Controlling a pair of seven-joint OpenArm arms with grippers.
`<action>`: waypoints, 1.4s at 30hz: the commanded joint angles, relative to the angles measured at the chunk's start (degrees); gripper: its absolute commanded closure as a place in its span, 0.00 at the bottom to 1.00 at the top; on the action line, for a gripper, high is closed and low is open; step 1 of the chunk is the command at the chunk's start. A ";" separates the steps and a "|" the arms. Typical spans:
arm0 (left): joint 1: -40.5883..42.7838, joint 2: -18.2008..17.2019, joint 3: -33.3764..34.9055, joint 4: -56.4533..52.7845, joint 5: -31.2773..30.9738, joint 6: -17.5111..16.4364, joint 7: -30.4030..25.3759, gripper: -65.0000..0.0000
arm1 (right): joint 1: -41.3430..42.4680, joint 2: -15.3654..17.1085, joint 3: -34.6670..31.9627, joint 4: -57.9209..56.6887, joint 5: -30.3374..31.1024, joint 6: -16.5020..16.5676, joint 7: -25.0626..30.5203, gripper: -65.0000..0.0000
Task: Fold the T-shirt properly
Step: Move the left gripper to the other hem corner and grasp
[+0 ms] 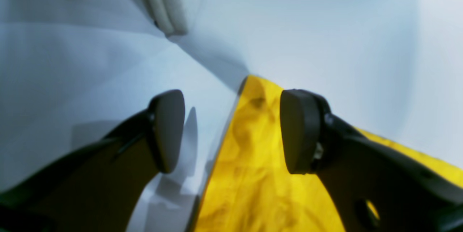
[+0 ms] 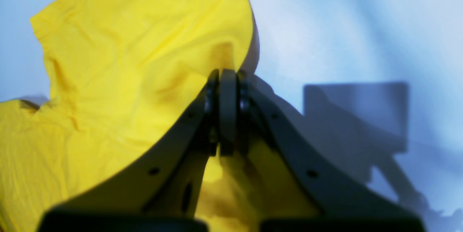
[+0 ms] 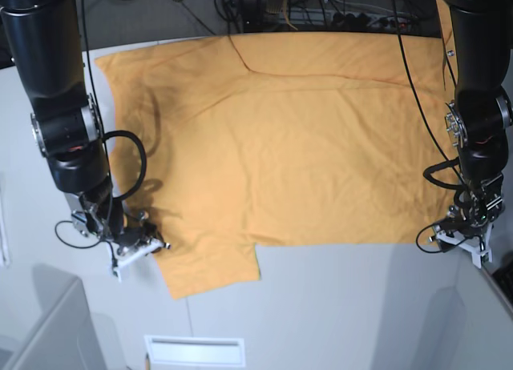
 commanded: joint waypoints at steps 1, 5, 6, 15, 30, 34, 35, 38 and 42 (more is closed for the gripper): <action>-1.05 -0.68 -0.13 0.31 -0.18 -0.31 -1.68 0.38 | 2.12 0.43 0.10 0.77 0.44 0.42 0.65 1.00; 0.97 -0.60 -0.22 -0.30 -0.62 -0.31 -1.85 0.38 | 2.12 0.43 0.10 0.77 0.44 0.42 0.65 1.00; 1.23 -0.60 -0.30 -0.30 -0.62 -0.31 -1.85 0.38 | 2.12 0.43 0.10 0.77 0.44 0.42 0.65 1.00; 1.58 0.90 -0.30 -0.39 -0.62 -0.31 -1.76 0.38 | 2.12 0.43 0.10 0.77 0.44 0.42 0.74 1.00; 4.31 3.27 -0.39 6.91 -0.71 -0.49 -1.06 1.00 | 1.15 1.66 0.10 0.77 0.44 0.42 2.32 1.00; 8.53 3.10 -0.39 16.84 -0.71 -0.49 4.48 1.00 | 1.06 2.10 0.10 0.77 0.44 0.42 5.14 1.00; 9.76 3.18 -0.39 19.39 -0.71 -0.49 5.36 1.00 | 0.80 2.19 0.10 0.77 0.44 0.42 5.49 1.00; 12.31 3.27 -0.83 26.16 -0.79 -0.49 7.55 1.00 | 0.89 2.28 0.10 2.35 0.44 0.42 5.93 1.00; 13.45 3.45 -7.25 31.52 -0.79 -0.58 12.04 1.00 | 0.01 2.45 0.27 6.13 0.44 0.42 5.66 1.00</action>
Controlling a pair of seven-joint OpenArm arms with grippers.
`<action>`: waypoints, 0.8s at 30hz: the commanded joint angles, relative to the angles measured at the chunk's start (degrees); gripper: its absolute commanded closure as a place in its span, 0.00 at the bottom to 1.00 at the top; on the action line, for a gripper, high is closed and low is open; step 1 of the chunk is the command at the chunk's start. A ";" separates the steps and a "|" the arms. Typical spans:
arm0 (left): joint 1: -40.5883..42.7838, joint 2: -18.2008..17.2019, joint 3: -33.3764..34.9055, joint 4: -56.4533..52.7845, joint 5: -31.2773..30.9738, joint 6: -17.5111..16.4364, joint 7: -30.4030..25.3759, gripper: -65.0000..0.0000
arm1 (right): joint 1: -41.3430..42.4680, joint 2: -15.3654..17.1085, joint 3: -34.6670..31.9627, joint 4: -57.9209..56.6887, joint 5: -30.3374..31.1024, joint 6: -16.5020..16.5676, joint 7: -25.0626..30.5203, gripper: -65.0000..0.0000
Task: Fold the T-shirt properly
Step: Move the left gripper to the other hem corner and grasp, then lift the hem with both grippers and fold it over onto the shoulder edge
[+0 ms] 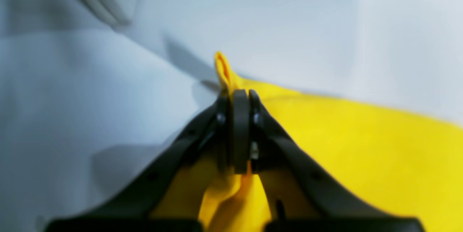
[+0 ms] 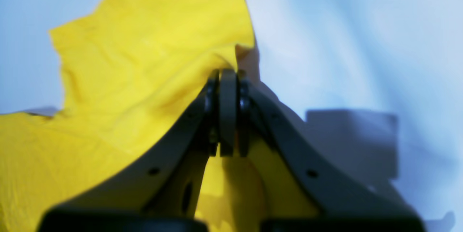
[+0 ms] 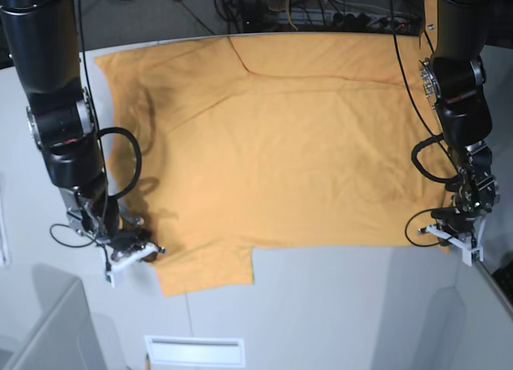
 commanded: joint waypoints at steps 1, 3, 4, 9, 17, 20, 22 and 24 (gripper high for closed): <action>-1.32 -1.32 -1.66 1.91 -0.20 0.12 -0.11 1.00 | 1.91 0.59 0.27 1.41 0.62 0.40 1.12 1.00; -0.71 -1.32 -3.07 4.37 -0.20 -0.05 2.00 1.00 | 1.91 0.59 0.19 1.59 0.62 0.40 1.12 1.00; -0.71 -1.32 -2.89 5.69 -0.20 -1.11 2.88 1.00 | 1.91 0.59 0.36 1.76 0.62 0.40 1.12 1.00; 1.49 -1.23 -3.51 10.00 -0.12 -4.45 5.52 1.00 | 2.17 0.59 0.45 1.76 0.62 0.40 1.12 1.00; 8.17 0.88 -10.01 24.15 -0.20 -6.12 12.46 1.00 | 2.17 0.59 0.45 1.85 0.62 0.40 1.12 1.00; 10.46 1.14 -10.98 26.96 -0.12 -7.70 13.43 1.00 | 2.35 0.77 0.45 2.55 0.62 0.58 1.12 1.00; 12.30 1.23 -11.16 28.72 -0.12 -7.79 13.43 1.00 | 1.73 2.44 0.54 5.10 0.62 0.58 0.68 1.00; 13.71 1.32 -11.25 31.01 -0.20 -7.79 13.43 1.00 | 0.32 3.32 0.54 8.44 0.79 0.49 -1.52 1.00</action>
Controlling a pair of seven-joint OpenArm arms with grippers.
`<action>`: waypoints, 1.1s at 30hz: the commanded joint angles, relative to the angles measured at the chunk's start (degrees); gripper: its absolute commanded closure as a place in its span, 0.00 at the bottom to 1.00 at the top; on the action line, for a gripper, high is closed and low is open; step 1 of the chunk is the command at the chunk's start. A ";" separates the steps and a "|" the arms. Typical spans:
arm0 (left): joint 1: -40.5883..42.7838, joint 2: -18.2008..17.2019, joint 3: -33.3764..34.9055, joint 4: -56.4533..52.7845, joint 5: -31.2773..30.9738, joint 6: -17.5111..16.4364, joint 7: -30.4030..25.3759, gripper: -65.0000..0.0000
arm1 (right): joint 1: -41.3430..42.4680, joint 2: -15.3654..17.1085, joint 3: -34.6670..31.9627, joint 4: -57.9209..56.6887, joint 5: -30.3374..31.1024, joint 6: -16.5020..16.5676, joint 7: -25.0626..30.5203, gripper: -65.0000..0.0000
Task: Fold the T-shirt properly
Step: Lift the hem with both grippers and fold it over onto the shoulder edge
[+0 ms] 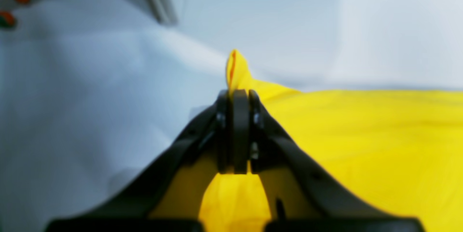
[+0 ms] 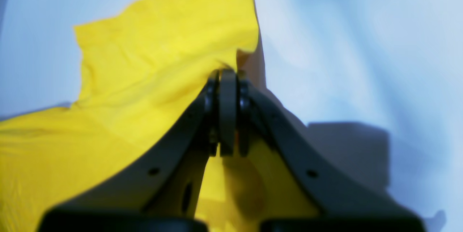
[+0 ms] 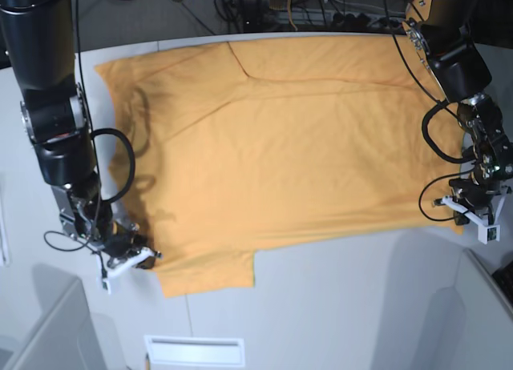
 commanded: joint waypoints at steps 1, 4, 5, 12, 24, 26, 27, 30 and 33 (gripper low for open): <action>-1.19 -1.22 -0.25 2.43 -0.64 0.03 -1.48 1.00 | 1.26 1.14 0.39 2.86 0.64 0.31 0.38 1.00; 0.13 -1.39 -0.25 4.36 -4.95 0.03 -1.30 1.00 | -0.50 2.54 0.39 8.22 0.64 -0.04 -1.65 1.00; 0.74 -1.65 -0.25 4.80 -6.97 0.21 -1.12 1.00 | -1.03 3.07 0.39 9.28 0.73 -1.00 -2.52 1.00; 3.73 -1.39 -3.94 9.28 -11.45 0.21 2.39 1.00 | -6.48 5.18 2.06 18.60 0.82 -3.11 -5.43 1.00; 11.20 -1.30 -5.09 18.34 -11.72 0.21 2.57 1.00 | -17.03 5.71 15.59 32.22 0.46 -3.11 -15.36 1.00; 11.99 -1.30 -5.09 20.01 -11.72 0.21 4.59 1.00 | -17.90 5.71 15.59 32.66 0.46 -3.11 -15.36 1.00; 12.26 -1.30 -5.26 20.80 -11.72 0.21 5.65 1.00 | -18.70 5.71 15.59 33.37 0.55 -3.11 -15.36 1.00; 14.10 -0.95 -8.25 23.00 -11.72 0.12 6.79 1.00 | -22.48 5.71 18.41 37.76 0.73 -3.20 -16.94 1.00; 15.77 -0.34 -8.87 24.93 -11.72 0.03 6.88 1.00 | -26.26 5.09 24.91 43.13 0.55 -3.20 -20.81 1.00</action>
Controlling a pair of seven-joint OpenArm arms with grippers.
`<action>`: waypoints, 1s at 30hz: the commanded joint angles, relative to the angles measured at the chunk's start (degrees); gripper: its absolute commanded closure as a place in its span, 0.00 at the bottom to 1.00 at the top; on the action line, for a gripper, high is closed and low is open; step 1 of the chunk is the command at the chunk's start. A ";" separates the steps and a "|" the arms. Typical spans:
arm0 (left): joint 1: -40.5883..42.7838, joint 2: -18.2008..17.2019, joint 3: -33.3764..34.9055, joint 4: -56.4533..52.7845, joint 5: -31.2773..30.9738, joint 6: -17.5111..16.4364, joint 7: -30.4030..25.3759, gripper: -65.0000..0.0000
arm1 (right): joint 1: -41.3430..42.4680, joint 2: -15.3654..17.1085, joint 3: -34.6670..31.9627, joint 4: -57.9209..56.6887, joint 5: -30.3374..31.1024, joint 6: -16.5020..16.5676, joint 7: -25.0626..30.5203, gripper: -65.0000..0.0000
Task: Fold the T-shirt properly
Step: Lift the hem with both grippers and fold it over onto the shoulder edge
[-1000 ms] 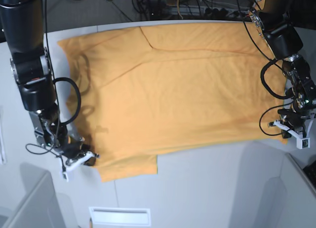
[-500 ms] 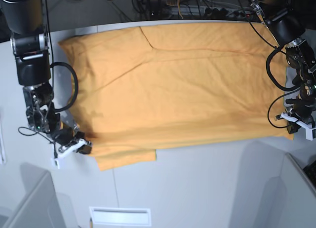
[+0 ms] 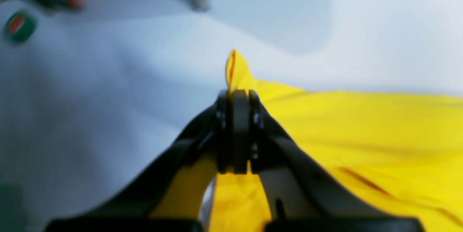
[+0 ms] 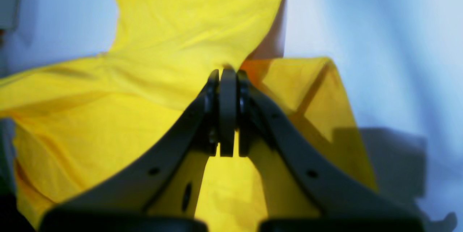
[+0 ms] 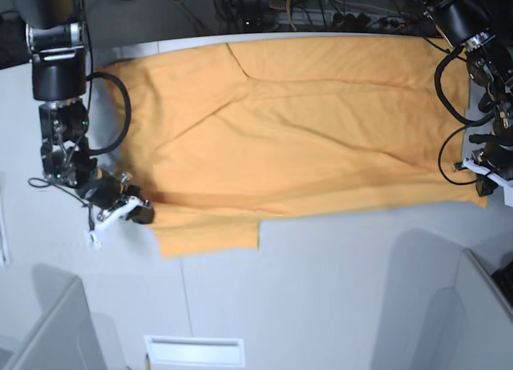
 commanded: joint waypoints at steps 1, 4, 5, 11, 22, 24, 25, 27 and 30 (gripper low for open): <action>-0.07 -0.82 -0.06 1.94 -0.96 -0.12 -1.23 1.00 | 0.89 0.68 1.80 2.00 0.68 0.45 0.19 1.00; 1.07 -0.55 -0.06 3.35 -0.96 -0.12 0.17 1.00 | 0.01 0.32 3.11 3.31 0.68 0.45 -0.95 1.00; 1.07 -0.38 -0.41 3.70 -0.96 -0.12 0.97 1.00 | -0.52 0.32 3.11 3.58 0.68 0.45 -1.13 1.00; 3.27 0.50 -0.59 8.18 -0.96 -0.12 2.02 1.00 | -5.71 -0.11 6.63 9.20 0.95 0.45 -1.66 1.00; 6.88 0.68 -0.41 12.05 -1.05 -0.12 2.02 1.00 | -12.56 -2.14 16.65 20.37 0.86 0.45 -11.41 1.00; 8.19 0.68 -0.41 12.93 -1.05 -0.12 2.02 1.00 | -14.06 -2.14 16.74 22.04 0.95 0.45 -11.50 1.00; 8.55 0.68 -0.32 13.72 -1.05 -0.12 2.02 1.00 | -15.20 -2.14 17.18 22.92 0.95 0.45 -11.50 1.00; 10.57 0.68 -0.41 14.78 -1.05 -0.21 1.84 1.00 | -17.58 -2.58 18.94 25.12 0.95 0.45 -11.77 1.00; 12.06 0.68 -0.41 15.83 -1.05 -0.21 1.76 1.00 | -19.77 -3.98 21.05 27.58 0.95 0.45 -12.38 1.00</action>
